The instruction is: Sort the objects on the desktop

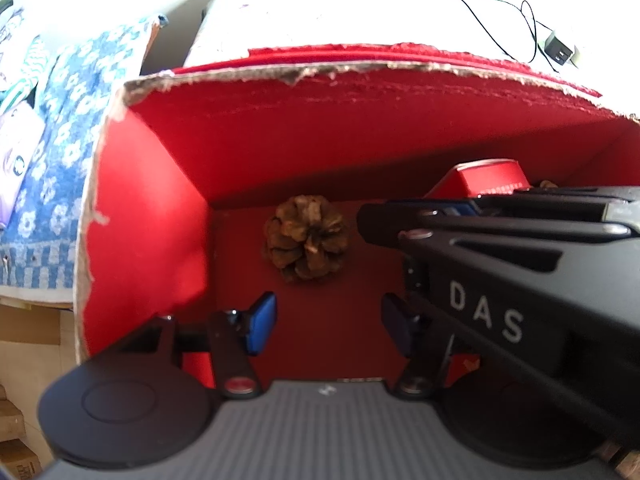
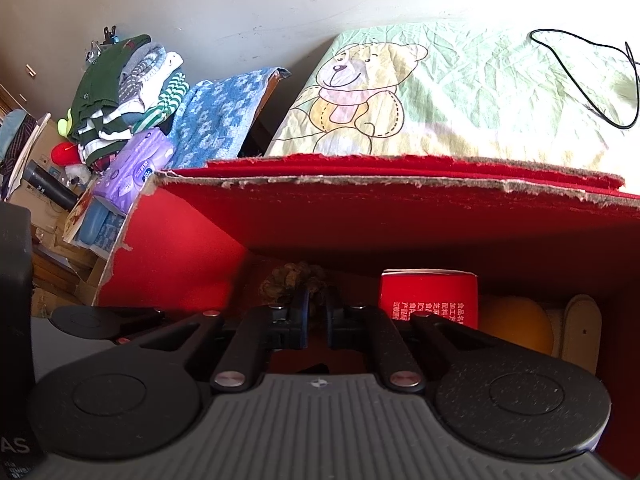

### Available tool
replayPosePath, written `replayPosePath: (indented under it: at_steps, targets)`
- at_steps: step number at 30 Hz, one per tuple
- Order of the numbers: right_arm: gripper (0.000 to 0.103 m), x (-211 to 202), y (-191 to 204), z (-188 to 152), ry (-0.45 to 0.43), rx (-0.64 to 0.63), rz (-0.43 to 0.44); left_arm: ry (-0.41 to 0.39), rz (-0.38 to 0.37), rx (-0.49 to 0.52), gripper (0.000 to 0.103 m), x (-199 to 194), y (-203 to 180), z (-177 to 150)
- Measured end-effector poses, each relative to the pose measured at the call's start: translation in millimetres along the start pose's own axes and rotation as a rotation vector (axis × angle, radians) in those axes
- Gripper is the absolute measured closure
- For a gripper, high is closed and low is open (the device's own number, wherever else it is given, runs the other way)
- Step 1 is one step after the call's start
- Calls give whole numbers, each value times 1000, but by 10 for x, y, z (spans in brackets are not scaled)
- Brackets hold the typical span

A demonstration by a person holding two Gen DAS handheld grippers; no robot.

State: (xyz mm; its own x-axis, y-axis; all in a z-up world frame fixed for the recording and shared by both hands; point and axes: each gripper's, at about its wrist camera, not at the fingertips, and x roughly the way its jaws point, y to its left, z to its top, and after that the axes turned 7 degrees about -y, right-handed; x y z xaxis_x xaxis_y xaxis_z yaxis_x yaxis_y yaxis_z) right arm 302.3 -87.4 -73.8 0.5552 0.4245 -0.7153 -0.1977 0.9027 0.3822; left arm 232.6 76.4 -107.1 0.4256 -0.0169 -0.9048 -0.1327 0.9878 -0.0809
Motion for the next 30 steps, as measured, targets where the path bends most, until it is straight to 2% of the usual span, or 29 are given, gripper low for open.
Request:
replayPosePath:
  at_steps: [9, 20, 30]
  targets:
    - [103, -9, 16, -13, -5, -1, -29, 11, 8, -2, 39, 1, -1, -20]
    - [103, 0, 54, -18, 3, -21, -42, -10, 12, 13, 39, -37, -21, -13]
    - [103, 6, 27, -14, 10, -1, -21, 2, 17, 22, 38, -19, -46, 18]
